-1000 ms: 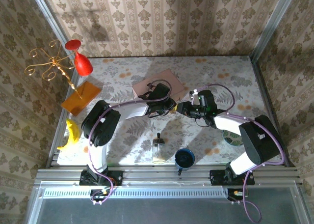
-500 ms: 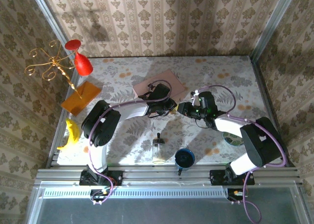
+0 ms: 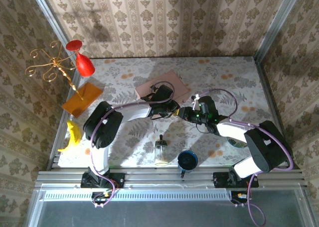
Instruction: Unlock a padlock with a key
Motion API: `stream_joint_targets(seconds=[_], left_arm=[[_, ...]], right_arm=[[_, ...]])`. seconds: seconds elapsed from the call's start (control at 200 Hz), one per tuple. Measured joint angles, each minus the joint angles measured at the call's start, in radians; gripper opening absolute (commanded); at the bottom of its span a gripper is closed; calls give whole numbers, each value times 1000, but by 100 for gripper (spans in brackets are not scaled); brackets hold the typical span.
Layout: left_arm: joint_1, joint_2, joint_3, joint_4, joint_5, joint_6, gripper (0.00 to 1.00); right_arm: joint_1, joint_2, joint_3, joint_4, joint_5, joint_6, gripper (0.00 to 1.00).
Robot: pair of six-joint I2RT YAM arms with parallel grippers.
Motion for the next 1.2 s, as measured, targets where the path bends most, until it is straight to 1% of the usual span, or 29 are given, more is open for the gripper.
stream_joint_targets(seconds=[0.07, 0.23, 0.525, 0.805, 0.875, 1.03, 1.201], left_arm=[[0, 0, 0, 0, 0, 0, 0], [0, 1, 0, 1, 0, 0, 0], [0, 5, 0, 8, 2, 0, 0], [2, 6, 0, 16, -5, 0, 0], [2, 8, 0, 18, -12, 1, 0], [8, 12, 0, 24, -27, 9, 0], [20, 18, 0, 34, -51, 13, 0]], right_arm=[[6, 0, -10, 10, 13, 7, 25], [8, 0, -43, 32, 31, 30, 21], [19, 1, -51, 80, 33, 68, 20], [21, 35, -58, 140, 32, 145, 3], [21, 51, -70, 187, 32, 187, 0], [20, 113, -101, 338, 23, 309, 0], [14, 238, -129, 589, 6, 505, 0]])
